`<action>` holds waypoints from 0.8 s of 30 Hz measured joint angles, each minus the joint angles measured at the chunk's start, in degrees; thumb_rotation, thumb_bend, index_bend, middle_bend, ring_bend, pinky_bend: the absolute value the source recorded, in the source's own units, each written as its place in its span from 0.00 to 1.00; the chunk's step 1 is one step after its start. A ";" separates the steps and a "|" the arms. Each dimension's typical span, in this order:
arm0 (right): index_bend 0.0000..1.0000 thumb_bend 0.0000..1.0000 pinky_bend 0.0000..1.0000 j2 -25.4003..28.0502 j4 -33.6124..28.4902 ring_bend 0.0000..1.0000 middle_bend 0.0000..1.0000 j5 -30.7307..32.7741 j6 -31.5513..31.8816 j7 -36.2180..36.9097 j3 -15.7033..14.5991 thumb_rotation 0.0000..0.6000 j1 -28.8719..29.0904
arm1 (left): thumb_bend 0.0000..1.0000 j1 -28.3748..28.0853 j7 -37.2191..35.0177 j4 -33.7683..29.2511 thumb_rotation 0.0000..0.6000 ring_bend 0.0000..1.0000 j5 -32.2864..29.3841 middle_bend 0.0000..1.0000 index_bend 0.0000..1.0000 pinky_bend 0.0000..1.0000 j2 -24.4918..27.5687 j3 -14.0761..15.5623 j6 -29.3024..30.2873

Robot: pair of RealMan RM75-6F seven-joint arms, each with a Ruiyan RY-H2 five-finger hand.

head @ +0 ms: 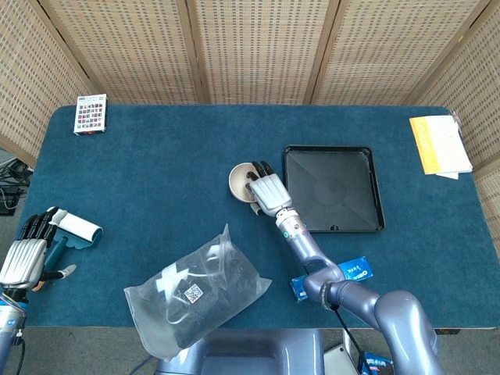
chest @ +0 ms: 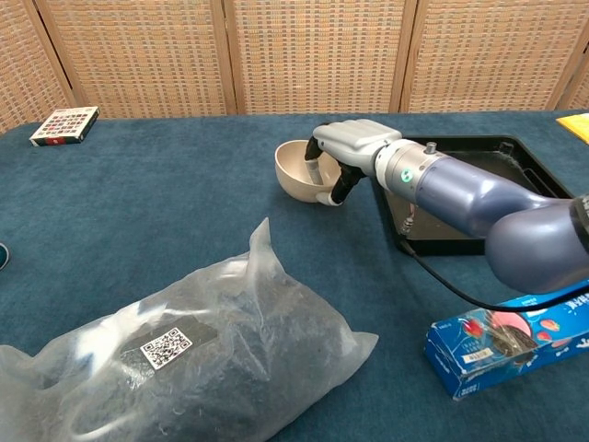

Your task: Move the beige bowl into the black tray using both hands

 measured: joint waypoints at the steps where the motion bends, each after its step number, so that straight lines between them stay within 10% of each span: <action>1: 0.69 0.55 0.12 0.10 -0.14 0.06 0.31 -0.05 0.12 -0.16 -0.02 1.00 -0.04 | 0.00 0.00 -0.01 0.00 1.00 0.00 0.02 0.00 0.00 0.00 0.01 -0.01 0.01; 24: 0.69 0.54 0.11 14.48 -14.77 0.07 0.31 2.07 7.45 -12.06 -0.06 1.00 -7.29 | 0.00 0.59 1.11 -1.17 1.00 0.00 1.56 0.00 0.00 0.00 0.45 0.15 1.95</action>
